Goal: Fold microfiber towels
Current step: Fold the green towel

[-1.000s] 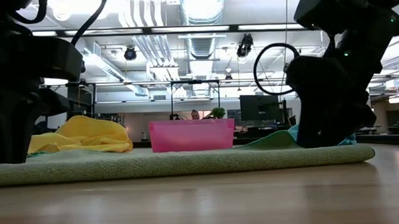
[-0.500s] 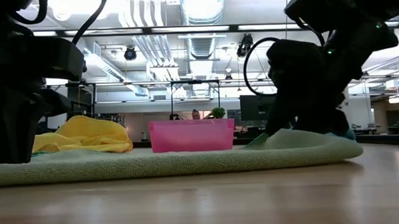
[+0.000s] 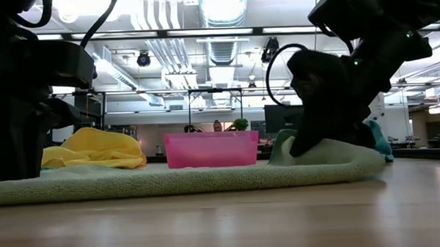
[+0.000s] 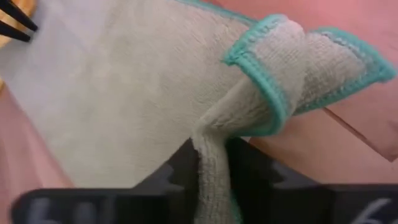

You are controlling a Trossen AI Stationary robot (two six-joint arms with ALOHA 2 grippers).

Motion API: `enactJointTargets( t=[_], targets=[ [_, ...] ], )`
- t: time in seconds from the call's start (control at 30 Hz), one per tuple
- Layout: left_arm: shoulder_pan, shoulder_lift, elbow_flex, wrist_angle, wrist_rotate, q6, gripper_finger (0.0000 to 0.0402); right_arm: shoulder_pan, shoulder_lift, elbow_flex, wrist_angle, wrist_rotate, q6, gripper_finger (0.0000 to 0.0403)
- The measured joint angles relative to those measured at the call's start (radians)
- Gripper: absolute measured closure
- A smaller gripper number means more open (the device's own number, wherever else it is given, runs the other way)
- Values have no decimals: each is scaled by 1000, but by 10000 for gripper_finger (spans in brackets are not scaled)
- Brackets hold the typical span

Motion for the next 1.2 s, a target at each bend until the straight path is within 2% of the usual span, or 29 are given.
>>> enactJointTargets(
  t=[0.1,0.17,0.47,0.7,0.9,1.03,1.2],
  targets=[
    [0,0,-1,0,0,0,350,0,6,0,-2,0,-28,382],
    [0,-4,0,-5,0,0,350,0,-7,0,-7,0,-42,388],
    [0,-88,4,-7,3,-1,350,0,-130,0,-174,0,-84,390],
    [-1,-165,5,-5,-17,-28,350,0,-294,0,-388,1,-60,391],
    [-1,-169,5,-6,-18,-34,350,1,-427,20,-635,-1,4,391],
    [-1,-169,-2,-5,-40,-29,350,1,-462,72,-790,0,3,391],
    [0,-169,-11,3,-56,-38,350,0,-454,134,-887,0,-23,391]
  ],
)
